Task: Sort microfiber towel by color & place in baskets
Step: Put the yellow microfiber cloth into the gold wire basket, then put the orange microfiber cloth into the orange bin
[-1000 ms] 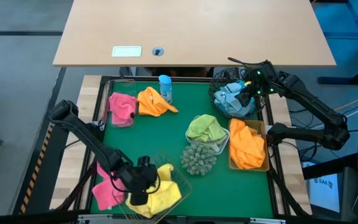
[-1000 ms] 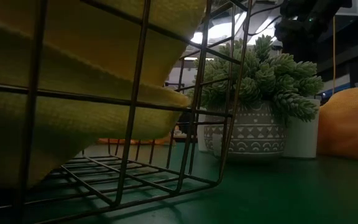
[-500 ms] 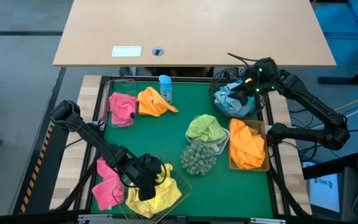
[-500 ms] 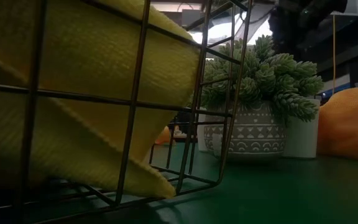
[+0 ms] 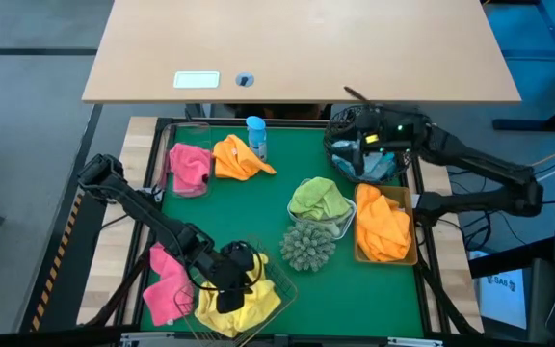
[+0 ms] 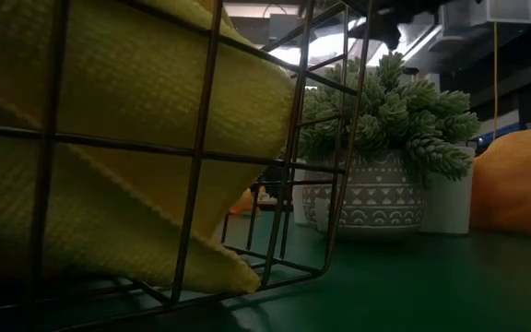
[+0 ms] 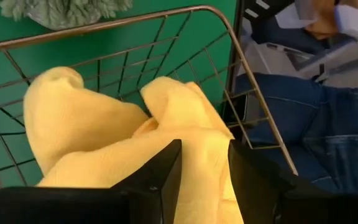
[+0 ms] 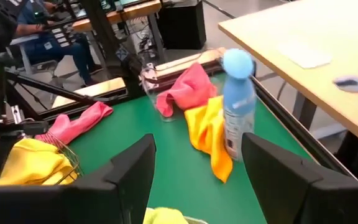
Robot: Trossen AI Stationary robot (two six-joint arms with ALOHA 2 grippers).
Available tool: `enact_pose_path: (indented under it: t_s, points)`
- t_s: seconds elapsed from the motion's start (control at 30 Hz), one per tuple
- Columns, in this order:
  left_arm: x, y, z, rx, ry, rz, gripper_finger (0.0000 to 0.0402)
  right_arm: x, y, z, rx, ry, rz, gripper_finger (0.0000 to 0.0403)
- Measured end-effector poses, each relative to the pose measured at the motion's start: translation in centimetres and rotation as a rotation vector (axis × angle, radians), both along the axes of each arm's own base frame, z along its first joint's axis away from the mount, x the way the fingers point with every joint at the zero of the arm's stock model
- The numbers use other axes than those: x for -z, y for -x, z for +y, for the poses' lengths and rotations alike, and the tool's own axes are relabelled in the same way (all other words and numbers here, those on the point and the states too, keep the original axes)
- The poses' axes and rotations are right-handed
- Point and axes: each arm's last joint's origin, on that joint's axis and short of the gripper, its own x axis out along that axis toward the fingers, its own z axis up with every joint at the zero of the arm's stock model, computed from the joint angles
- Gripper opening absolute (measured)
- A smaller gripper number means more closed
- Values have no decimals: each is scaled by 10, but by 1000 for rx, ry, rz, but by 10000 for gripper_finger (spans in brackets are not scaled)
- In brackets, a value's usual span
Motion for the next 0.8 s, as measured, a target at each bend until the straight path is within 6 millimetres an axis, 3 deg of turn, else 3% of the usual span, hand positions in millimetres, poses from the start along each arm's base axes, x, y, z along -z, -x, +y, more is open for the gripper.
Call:
enact_pose_path:
  t_s: [0.17, 0.37, 0.57, 0.8]
  points:
    - [-11, -2, -3, 43, 19, -26, 124, 7, -27, 17, -11, 43, -1, 239]
    - [-32, -7, -6, 83, 14, -98, 124, 28, -68, 27, -5, 72, 26, 239]
    - [-58, -10, -8, 154, -32, -209, 124, 67, -110, 27, -13, 66, 97, 239]
    - [-78, -11, -1, 202, -104, -232, 124, 113, -142, 17, 74, 94, 183, 239]
